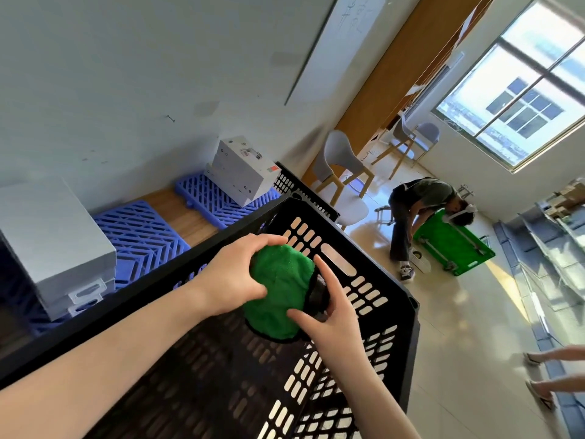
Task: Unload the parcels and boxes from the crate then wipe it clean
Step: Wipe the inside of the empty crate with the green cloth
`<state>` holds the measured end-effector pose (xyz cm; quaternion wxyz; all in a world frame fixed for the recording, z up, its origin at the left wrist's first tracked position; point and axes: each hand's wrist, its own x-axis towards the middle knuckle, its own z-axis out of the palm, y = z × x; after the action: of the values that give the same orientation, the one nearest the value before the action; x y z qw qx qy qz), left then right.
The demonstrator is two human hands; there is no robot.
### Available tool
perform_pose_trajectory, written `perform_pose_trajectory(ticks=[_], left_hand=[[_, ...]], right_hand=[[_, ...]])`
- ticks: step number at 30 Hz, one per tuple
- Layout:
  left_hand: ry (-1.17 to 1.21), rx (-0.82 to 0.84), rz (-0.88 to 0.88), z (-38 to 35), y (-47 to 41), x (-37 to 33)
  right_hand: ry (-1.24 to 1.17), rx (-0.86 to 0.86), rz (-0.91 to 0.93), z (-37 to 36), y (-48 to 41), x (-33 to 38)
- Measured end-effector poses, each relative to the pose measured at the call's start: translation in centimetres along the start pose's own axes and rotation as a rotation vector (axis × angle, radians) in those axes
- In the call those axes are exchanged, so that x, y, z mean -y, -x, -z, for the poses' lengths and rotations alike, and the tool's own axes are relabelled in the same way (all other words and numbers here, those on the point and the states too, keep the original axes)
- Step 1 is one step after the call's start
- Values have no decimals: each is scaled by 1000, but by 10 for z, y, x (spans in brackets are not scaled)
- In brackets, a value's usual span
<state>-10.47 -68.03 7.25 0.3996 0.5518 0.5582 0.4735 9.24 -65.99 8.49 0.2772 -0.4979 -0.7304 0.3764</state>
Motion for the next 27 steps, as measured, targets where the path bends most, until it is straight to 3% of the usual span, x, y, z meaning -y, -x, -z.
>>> perform_pose_trajectory(ticks=[5,9,11,14,19,23,27], left_hand=[[-263,-70,-76,-2,1,6],[-341,-113,-55,1,0,9],[-287,-120,-37,2,-2,11],[-79,-81,29,-2,-4,9],[453,12,140,-3,-4,2],[519,154,209,-6,-2,4],[405,87,181,-4,-3,8]], right_hand=[[360,-114,102,2,-5,1],[318,-160,109,5,-7,1],[250,-105,133,7,-8,2],[-60,36,65,14,-8,6],[-431,-37,-73,18,-7,8],[-595,-42,-82,16,-8,11],[-672,65,-78,23,-4,12]])
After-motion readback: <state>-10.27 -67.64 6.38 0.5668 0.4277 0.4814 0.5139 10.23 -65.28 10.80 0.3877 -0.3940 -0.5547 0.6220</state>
